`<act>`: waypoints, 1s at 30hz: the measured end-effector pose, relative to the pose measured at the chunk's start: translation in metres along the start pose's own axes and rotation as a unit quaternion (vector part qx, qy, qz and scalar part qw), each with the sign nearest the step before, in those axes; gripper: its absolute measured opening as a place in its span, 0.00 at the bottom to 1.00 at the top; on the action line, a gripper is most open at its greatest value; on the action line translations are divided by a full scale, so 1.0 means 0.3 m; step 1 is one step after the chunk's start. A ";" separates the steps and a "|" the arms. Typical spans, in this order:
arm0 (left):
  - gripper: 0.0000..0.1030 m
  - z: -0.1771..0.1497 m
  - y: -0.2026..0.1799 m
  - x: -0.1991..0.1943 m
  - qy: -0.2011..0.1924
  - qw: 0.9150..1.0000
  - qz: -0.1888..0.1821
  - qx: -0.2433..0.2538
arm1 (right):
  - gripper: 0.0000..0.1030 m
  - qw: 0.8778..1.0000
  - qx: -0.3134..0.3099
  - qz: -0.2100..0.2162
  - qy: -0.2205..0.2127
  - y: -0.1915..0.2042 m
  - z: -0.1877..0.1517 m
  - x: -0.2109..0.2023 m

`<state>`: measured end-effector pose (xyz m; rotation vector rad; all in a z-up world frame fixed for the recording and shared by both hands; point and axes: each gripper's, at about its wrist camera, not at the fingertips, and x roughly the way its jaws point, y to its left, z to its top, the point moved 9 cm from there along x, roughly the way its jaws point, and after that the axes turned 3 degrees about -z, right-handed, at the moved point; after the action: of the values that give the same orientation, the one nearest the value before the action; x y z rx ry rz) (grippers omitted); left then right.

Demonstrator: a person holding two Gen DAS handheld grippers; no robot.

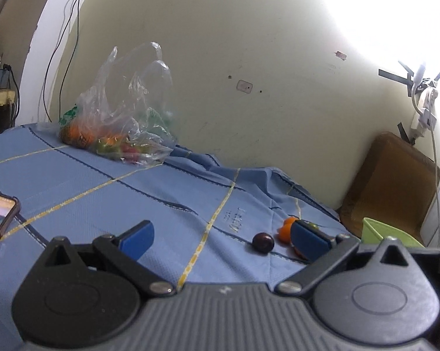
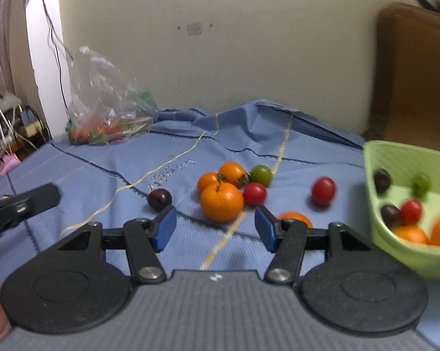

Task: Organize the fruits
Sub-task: 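Grasp a tangerine with the left tool while the right tool grasps a red tomato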

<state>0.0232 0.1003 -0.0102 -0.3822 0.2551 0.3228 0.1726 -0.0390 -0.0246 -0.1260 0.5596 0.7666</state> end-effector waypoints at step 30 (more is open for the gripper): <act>1.00 -0.058 -0.218 -0.024 0.045 0.981 -0.174 0.076 | 0.40 0.996 0.071 0.052 -0.003 -0.140 0.101 -0.162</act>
<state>0.0366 0.0339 -0.0025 -0.2839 0.2937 -0.0585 0.1863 -0.0902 0.0225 0.0367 0.6173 0.8244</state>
